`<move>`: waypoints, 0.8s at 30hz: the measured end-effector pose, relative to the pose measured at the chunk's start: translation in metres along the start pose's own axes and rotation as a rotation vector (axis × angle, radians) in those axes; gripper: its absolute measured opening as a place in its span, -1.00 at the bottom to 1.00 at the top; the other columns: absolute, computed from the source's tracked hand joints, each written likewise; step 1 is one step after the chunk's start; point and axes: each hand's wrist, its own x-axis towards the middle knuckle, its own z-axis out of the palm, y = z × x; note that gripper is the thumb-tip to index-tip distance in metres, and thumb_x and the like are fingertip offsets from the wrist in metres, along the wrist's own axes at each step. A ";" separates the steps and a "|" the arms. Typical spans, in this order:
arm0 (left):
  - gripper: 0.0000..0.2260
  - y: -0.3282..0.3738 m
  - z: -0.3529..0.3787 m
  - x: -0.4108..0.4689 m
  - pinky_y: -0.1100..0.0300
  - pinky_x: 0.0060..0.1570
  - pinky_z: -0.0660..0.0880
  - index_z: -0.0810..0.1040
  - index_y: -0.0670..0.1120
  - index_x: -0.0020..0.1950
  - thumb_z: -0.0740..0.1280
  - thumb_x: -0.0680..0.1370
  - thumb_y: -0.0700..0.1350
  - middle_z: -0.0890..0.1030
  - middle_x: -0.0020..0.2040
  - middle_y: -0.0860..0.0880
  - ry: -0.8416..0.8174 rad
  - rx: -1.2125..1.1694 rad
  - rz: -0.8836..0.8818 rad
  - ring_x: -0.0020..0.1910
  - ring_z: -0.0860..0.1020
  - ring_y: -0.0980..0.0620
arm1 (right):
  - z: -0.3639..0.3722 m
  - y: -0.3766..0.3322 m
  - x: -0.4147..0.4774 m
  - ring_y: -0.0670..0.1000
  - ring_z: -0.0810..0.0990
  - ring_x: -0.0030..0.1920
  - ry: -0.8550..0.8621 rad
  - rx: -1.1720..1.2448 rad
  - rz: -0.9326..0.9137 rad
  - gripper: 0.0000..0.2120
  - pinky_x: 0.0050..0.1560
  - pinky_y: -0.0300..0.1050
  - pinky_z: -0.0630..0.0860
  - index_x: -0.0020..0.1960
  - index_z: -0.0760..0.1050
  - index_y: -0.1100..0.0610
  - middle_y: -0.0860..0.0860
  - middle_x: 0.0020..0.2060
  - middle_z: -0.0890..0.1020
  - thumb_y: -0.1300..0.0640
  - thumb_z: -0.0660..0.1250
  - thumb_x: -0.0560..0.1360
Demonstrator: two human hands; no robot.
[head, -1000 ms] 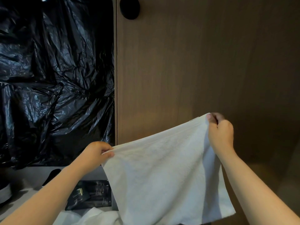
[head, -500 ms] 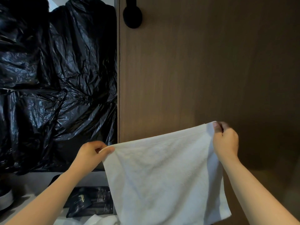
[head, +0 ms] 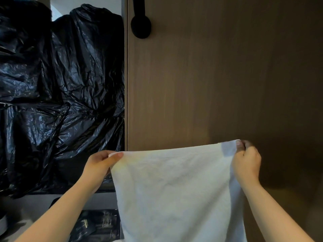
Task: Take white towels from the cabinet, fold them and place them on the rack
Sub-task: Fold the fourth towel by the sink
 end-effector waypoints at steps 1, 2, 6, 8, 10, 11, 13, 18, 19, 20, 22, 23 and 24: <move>-0.86 0.004 0.003 0.000 -0.04 -0.08 0.61 0.66 -0.13 -0.04 0.41 0.52 -0.07 0.70 -0.19 -0.12 0.016 -0.020 0.035 -0.15 0.67 -0.18 | 0.000 0.001 -0.001 0.22 0.48 0.19 0.010 0.004 0.002 -0.64 0.13 0.00 0.38 0.30 0.46 0.28 0.24 0.17 0.53 0.06 0.12 0.67; -0.84 0.007 0.006 0.001 0.00 -0.14 0.60 0.64 -0.13 -0.03 0.39 0.53 -0.04 0.69 -0.21 -0.11 0.030 -0.003 0.071 -0.19 0.66 -0.16 | 0.001 0.003 -0.001 0.24 0.48 0.20 0.012 0.003 0.004 -0.64 0.15 0.04 0.39 0.30 0.46 0.29 0.25 0.18 0.52 0.06 0.12 0.67; -0.81 0.016 0.016 -0.001 0.03 -0.20 0.52 0.56 -0.12 -0.03 0.32 0.58 0.01 0.64 -0.14 -0.21 0.105 0.077 0.133 -0.18 0.61 -0.20 | 0.003 0.003 0.003 0.28 0.48 0.21 0.055 0.019 0.013 -0.63 0.22 0.13 0.39 0.31 0.45 0.31 0.29 0.19 0.52 0.08 0.13 0.66; -0.83 0.023 0.019 -0.003 -0.06 -0.13 0.55 0.57 -0.10 -0.04 0.33 0.58 0.01 0.64 -0.10 -0.23 0.114 0.036 0.124 -0.12 0.62 -0.24 | 0.003 0.005 0.006 0.30 0.48 0.21 0.050 0.016 0.029 -0.64 0.23 0.15 0.39 0.30 0.46 0.31 0.30 0.17 0.53 0.08 0.14 0.66; -0.83 0.026 0.018 -0.003 -0.12 -0.07 0.57 0.58 -0.11 -0.03 0.36 0.56 -0.01 0.65 -0.12 -0.21 0.091 0.060 0.127 -0.12 0.63 -0.24 | 0.003 0.009 0.007 0.31 0.49 0.20 -0.025 -0.033 0.069 -0.64 0.23 0.19 0.41 0.28 0.47 0.30 0.30 0.16 0.54 0.06 0.14 0.66; -0.83 0.025 0.017 -0.003 -0.14 -0.05 0.57 0.58 -0.12 -0.03 0.37 0.55 -0.02 0.66 -0.12 -0.20 0.080 0.072 0.122 -0.12 0.64 -0.23 | 0.003 0.011 0.006 0.31 0.50 0.19 -0.054 -0.059 0.077 -0.64 0.22 0.21 0.43 0.28 0.47 0.29 0.30 0.15 0.55 0.05 0.14 0.66; -0.83 0.023 0.016 -0.004 -0.12 -0.05 0.58 0.58 -0.13 -0.03 0.39 0.54 -0.03 0.66 -0.13 -0.19 0.076 0.072 0.108 -0.12 0.65 -0.22 | 0.007 0.013 0.004 0.30 0.50 0.20 -0.066 -0.093 0.098 -0.62 0.20 0.21 0.44 0.30 0.46 0.27 0.28 0.16 0.54 0.03 0.13 0.66; -0.84 0.017 0.016 -0.006 0.02 -0.11 0.57 0.61 -0.09 -0.06 0.40 0.52 -0.01 0.67 -0.15 -0.11 0.092 0.107 0.099 -0.12 0.64 -0.16 | 0.010 0.023 0.001 0.29 0.48 0.24 -0.089 -0.130 0.162 -0.61 0.20 0.18 0.41 0.33 0.45 0.25 0.25 0.21 0.54 0.01 0.11 0.66; -0.84 0.018 0.016 -0.007 0.02 -0.11 0.57 0.61 -0.09 -0.06 0.40 0.52 0.00 0.66 -0.16 -0.12 0.088 0.118 0.097 -0.12 0.64 -0.16 | 0.010 0.026 0.001 0.30 0.48 0.24 -0.094 -0.129 0.172 -0.61 0.21 0.18 0.41 0.33 0.44 0.26 0.26 0.21 0.54 0.02 0.12 0.66; -0.83 0.018 0.017 -0.008 0.02 -0.12 0.57 0.60 -0.09 -0.07 0.40 0.52 0.01 0.66 -0.16 -0.13 0.082 0.126 0.098 -0.13 0.64 -0.16 | 0.010 0.029 0.001 0.30 0.47 0.25 -0.102 -0.131 0.183 -0.61 0.21 0.18 0.40 0.34 0.44 0.27 0.27 0.22 0.53 0.03 0.12 0.66; -0.83 0.021 0.022 -0.013 0.05 -0.20 0.56 0.60 -0.09 -0.08 0.39 0.53 0.01 0.66 -0.18 -0.14 0.062 0.130 0.100 -0.19 0.63 -0.14 | 0.009 0.036 0.000 0.29 0.47 0.26 -0.138 -0.145 0.224 -0.62 0.21 0.14 0.40 0.35 0.43 0.27 0.26 0.24 0.52 0.06 0.13 0.66; -0.83 0.024 0.025 -0.017 0.08 -0.25 0.54 0.60 -0.08 -0.08 0.39 0.53 0.02 0.65 -0.20 -0.12 0.049 0.135 0.107 -0.22 0.62 -0.11 | 0.009 0.040 -0.001 0.28 0.47 0.27 -0.164 -0.155 0.245 -0.64 0.20 0.11 0.41 0.35 0.44 0.26 0.24 0.25 0.53 0.08 0.13 0.66; -0.83 0.026 0.028 -0.020 0.14 -0.30 0.53 0.59 -0.07 -0.08 0.38 0.53 0.03 0.64 -0.21 -0.10 0.030 0.153 0.118 -0.24 0.61 -0.06 | 0.010 0.045 -0.003 0.26 0.48 0.26 -0.191 -0.171 0.257 -0.66 0.18 0.08 0.41 0.34 0.45 0.26 0.23 0.24 0.53 0.10 0.14 0.66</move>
